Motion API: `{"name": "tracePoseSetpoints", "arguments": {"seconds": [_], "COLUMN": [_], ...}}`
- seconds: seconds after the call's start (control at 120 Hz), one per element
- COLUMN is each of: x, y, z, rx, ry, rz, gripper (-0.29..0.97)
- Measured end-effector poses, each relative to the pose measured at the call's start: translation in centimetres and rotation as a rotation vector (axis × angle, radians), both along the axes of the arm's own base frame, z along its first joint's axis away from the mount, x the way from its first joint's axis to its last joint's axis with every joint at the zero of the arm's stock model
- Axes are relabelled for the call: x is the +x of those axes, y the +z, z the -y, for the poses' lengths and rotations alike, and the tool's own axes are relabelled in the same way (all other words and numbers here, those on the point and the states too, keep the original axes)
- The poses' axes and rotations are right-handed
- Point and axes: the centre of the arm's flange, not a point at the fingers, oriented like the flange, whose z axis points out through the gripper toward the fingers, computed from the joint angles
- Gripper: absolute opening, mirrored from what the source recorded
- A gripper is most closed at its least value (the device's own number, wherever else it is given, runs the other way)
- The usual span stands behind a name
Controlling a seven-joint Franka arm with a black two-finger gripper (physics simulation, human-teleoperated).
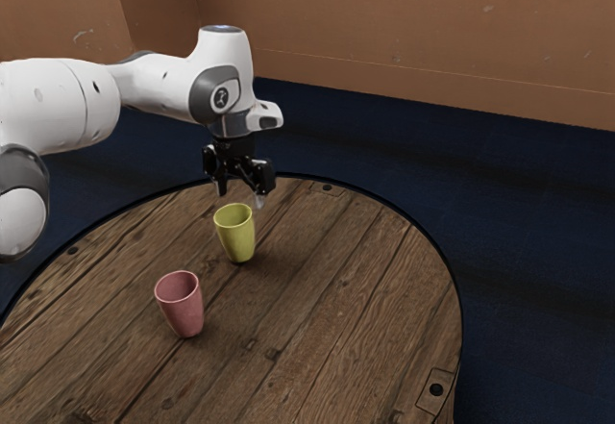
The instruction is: Place the left cup onto the right cup
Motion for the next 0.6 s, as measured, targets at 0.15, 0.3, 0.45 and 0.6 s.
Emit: {"name": "tracePoseSetpoints", "arguments": {"seconds": [0.15,0.3,0.45,0.6], "x": [-0.1,-0.2,-0.1,0.0], "y": [-2.2,-3.9,-4.5,-4.8], "z": [-0.8,-1.0,-1.0,-1.0], "rx": [-0.01,-0.013,-0.012,-0.01], "ry": [0.02,0.028,0.029,0.029], "rz": [-0.025,-0.04,-0.032,-0.027], "gripper": [0.68,0.68,0.68,0.68]}}
